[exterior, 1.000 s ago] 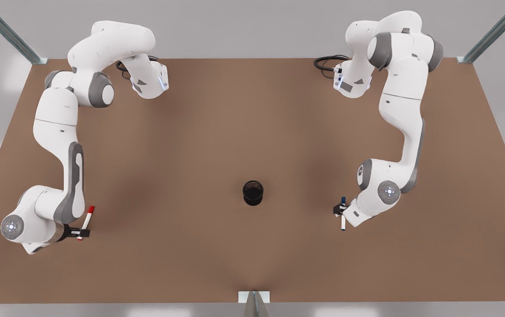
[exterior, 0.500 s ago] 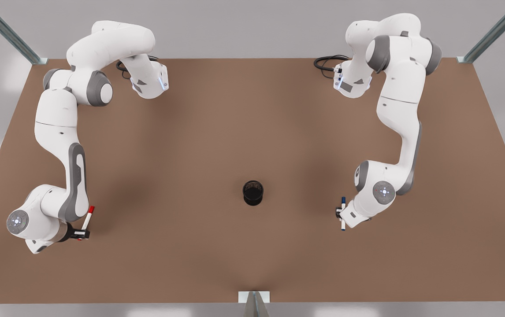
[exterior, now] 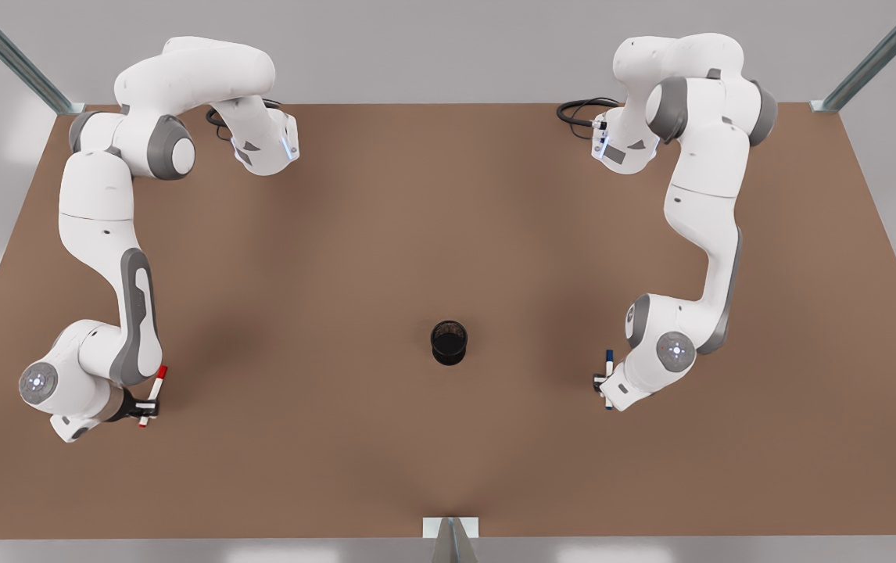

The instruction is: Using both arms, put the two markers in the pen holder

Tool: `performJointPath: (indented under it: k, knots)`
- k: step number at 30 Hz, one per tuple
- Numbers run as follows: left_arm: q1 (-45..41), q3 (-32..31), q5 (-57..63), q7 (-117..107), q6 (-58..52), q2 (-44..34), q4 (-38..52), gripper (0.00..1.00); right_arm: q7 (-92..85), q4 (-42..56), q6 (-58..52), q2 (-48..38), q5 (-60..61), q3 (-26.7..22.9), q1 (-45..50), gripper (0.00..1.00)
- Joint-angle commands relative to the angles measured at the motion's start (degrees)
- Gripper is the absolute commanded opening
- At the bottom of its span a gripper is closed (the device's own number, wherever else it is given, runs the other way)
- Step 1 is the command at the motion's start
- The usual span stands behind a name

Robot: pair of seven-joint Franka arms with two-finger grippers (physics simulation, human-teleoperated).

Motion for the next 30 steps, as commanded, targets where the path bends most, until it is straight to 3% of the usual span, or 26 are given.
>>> performJointPath:
  k: [1, 11, 16, 20, 23, 30]
  knots:
    - [0.0, 0.0, 0.1, -0.8, 0.0, 0.3, 0.0, 0.47, -3.5, 0.0, 1.7, -0.1, 0.1, 0.0, 0.0, 0.43]
    - [-0.1, 0.0, 0.1, -1.1, 0.0, 0.4, 0.0, 0.35, -3.6, -0.1, 2.6, 0.1, 0.1, 0.0, 0.0, 0.39]
    - [-0.2, 0.0, 0.2, -1.6, 0.0, 0.5, 0.0, 0.34, -4.0, 0.0, 2.6, 0.2, 0.1, 0.0, -0.3, 0.3]
    - [-0.2, 0.0, 0.2, -1.6, 0.0, 0.5, 0.0, 0.32, -4.0, 0.0, 2.6, 0.2, 0.1, 0.0, -0.2, 0.31]
    - [-0.2, 0.0, 0.3, -1.6, -0.3, 0.4, 0.5, 0.24, -4.5, -0.1, 3.0, 0.3, 0.1, 0.0, -0.3, 0.31]
    - [0.1, 0.0, 0.5, 1.1, -8.1, -2.4, 4.2, 0.21, -5.2, -0.5, 4.1, 0.3, 0.1, 0.0, -0.4, 0.29]
